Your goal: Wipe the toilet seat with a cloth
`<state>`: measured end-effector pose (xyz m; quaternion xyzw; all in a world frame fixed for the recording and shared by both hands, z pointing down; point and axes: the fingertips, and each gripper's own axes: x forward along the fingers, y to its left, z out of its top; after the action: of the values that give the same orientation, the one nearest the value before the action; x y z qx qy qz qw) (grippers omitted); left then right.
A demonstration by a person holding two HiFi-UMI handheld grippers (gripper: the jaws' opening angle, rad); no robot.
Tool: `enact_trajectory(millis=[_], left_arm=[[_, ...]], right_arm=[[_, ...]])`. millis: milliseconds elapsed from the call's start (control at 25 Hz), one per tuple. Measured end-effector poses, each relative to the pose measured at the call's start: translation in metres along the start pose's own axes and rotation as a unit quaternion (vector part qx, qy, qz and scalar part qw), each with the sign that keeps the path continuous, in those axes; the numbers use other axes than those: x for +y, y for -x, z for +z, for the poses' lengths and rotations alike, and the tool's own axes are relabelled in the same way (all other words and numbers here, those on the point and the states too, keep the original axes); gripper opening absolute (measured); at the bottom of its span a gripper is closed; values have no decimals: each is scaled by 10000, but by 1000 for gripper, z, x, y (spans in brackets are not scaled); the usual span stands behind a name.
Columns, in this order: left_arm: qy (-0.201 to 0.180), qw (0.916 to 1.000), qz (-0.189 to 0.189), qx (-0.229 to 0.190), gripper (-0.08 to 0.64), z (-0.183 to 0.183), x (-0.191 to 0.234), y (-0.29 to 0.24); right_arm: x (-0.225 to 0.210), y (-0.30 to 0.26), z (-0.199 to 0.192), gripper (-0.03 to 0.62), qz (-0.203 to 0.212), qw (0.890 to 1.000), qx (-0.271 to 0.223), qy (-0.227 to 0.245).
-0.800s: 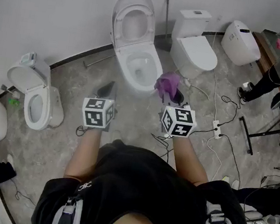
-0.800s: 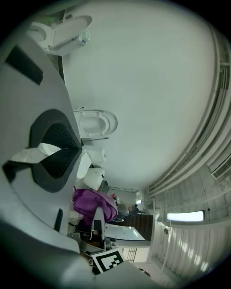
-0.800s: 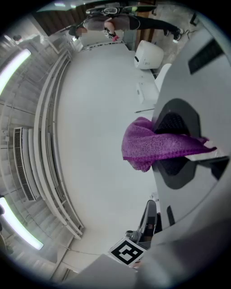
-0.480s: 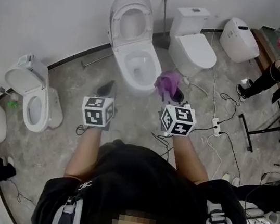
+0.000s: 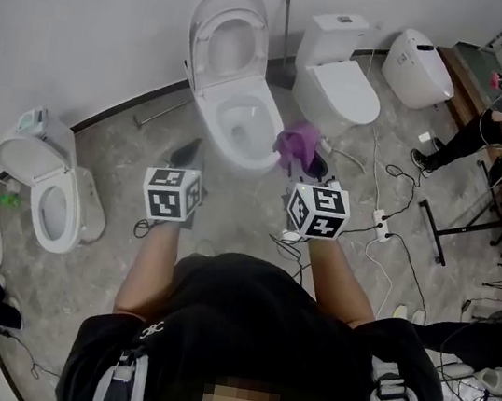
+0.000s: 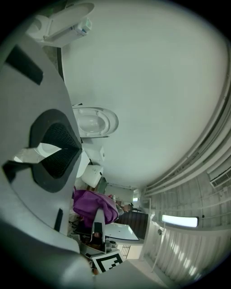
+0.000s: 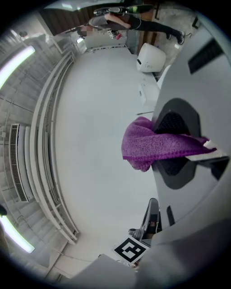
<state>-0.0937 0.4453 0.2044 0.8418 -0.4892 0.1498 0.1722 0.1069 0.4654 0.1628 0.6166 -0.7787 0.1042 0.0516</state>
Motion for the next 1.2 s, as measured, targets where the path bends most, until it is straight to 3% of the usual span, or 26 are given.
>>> enact_trajectory(millis=[440, 640, 1000, 1200], left_arm=[[-65, 9989, -460, -82, -7, 21, 82, -34], [-43, 9988, -487, -6, -6, 21, 104, -44], [-196, 9994, -230, 186, -6, 23, 110, -84], [-240, 9995, 16, 203, -6, 51, 103, -137]], right_arm=[[49, -67, 21, 60, -458, 9988, -103, 166], [63, -81, 11, 60, -446, 9989, -10, 150], [27, -125, -8, 60, -266, 9994, 152, -138], [-17, -179, 7, 60, 93, 9998, 89, -130]])
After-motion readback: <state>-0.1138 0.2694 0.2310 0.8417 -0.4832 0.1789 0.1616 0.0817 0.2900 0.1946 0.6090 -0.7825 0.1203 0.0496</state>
